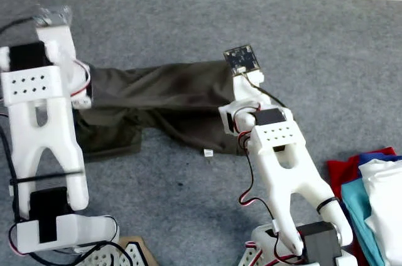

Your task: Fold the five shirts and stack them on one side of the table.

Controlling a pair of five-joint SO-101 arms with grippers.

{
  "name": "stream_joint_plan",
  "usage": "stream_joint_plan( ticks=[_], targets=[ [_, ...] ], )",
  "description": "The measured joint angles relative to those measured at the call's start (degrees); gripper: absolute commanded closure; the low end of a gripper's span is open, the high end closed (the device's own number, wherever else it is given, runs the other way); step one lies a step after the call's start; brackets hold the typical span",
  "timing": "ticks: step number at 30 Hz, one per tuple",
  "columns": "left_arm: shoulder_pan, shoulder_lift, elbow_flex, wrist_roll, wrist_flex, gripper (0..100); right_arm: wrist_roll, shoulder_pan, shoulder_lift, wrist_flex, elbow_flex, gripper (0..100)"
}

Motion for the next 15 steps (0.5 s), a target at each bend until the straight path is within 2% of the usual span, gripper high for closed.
stream_joint_plan(
  ticks=[2,7,15],
  targets=[
    [-0.4,0.0,5.0,-1.1,-1.0,99,0.0,0.0,0.0,0.0,0.0,80.0],
    [-3.4,0.0,18.4,-2.1,-9.2,99,0.0,0.0,0.2,0.0,0.0,80.0],
    [-7.4,0.0,31.1,-5.3,-19.5,99,0.0,0.0,0.2,0.0,0.0,80.0]
  ],
)
